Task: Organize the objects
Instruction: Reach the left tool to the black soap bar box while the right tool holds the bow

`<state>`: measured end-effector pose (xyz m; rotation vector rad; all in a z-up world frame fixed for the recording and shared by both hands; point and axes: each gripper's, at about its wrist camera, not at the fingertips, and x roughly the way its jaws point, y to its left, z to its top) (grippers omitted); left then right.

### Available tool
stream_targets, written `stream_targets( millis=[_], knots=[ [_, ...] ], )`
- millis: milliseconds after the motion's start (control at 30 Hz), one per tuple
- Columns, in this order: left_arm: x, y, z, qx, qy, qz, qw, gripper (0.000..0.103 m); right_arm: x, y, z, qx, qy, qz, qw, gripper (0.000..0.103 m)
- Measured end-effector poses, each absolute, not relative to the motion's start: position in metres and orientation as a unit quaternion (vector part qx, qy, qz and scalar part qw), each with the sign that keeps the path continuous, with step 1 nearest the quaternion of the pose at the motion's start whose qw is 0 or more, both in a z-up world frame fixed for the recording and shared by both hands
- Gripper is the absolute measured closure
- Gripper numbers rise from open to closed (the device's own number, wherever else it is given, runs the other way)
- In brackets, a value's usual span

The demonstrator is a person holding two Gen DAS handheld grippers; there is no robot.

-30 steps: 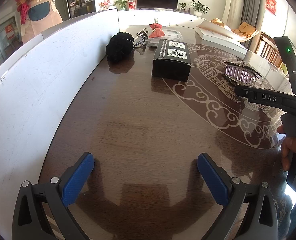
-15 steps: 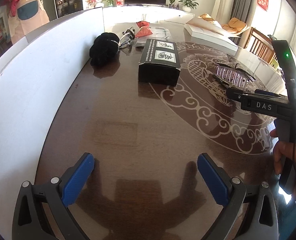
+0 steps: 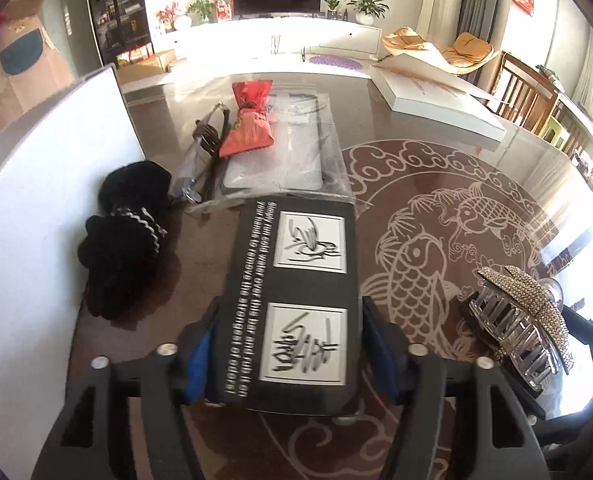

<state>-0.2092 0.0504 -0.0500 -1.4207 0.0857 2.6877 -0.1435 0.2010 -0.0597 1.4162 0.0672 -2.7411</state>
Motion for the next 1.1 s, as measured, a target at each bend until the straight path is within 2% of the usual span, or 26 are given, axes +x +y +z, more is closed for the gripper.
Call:
stream_targets(
  millis=[200, 300, 333, 367, 400, 1100],
  knots=[
    [-0.136, 0.038, -0.052, -0.460, 0.029, 0.886, 0.047, 0.045, -0.143, 0.201, -0.060, 0.459, 0.022, -0.888, 0.028, 0.000],
    [-0.095, 0.025, -0.052, -0.461, 0.016, 0.887, 0.026, 0.042, -0.143, 0.201, -0.060, 0.459, 0.022, -0.888, 0.028, 0.000],
    [-0.088, 0.023, -0.054, -0.463, 0.014, 0.886, 0.020, 0.026, -0.143, 0.201, -0.060, 0.459, 0.022, -0.888, 0.028, 0.000],
    [-0.086, 0.020, -0.057, -0.469, 0.012, 0.883, 0.017, 0.004, -0.143, 0.201, -0.060, 0.459, 0.022, -0.888, 0.028, 0.000],
    [-0.085, 0.018, -0.061, -0.474, 0.010, 0.880, 0.013, 0.000, -0.143, 0.201, -0.060, 0.459, 0.022, -0.888, 0.028, 0.000],
    [-0.082, 0.013, -0.066, -0.465, 0.004, 0.885, 0.007, 0.000, -0.143, 0.201, -0.060, 0.459, 0.022, -0.888, 0.028, 0.000]
  ],
)
